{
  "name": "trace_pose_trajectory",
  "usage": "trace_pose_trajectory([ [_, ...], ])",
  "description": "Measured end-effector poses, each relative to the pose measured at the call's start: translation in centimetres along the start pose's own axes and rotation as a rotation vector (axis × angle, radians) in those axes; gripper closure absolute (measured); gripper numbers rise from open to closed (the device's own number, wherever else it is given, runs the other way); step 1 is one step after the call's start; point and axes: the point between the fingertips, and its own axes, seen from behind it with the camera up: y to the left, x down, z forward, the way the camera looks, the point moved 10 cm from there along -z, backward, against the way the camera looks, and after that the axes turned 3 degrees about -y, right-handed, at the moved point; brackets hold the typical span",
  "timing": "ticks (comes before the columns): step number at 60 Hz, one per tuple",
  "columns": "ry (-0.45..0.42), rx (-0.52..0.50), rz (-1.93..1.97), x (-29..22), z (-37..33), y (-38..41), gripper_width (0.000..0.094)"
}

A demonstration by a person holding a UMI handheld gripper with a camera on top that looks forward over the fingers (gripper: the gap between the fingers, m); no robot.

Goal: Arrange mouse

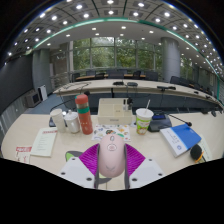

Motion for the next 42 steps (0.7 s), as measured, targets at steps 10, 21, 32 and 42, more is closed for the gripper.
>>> trace_pose_trajectory([
  [10,0.106,-0.041,-0.023,4.8,6.0,6.9,0.06],
  [21,0.196,-0.007,-0.026,9.9,10.2,9.1,0.0572],
  [32,0.248,-0.023,-0.014,12.0,10.4,9.5,0.0361],
  [42,0.215,0.022,-0.02,9.3,5.5,9.1,0.008],
])
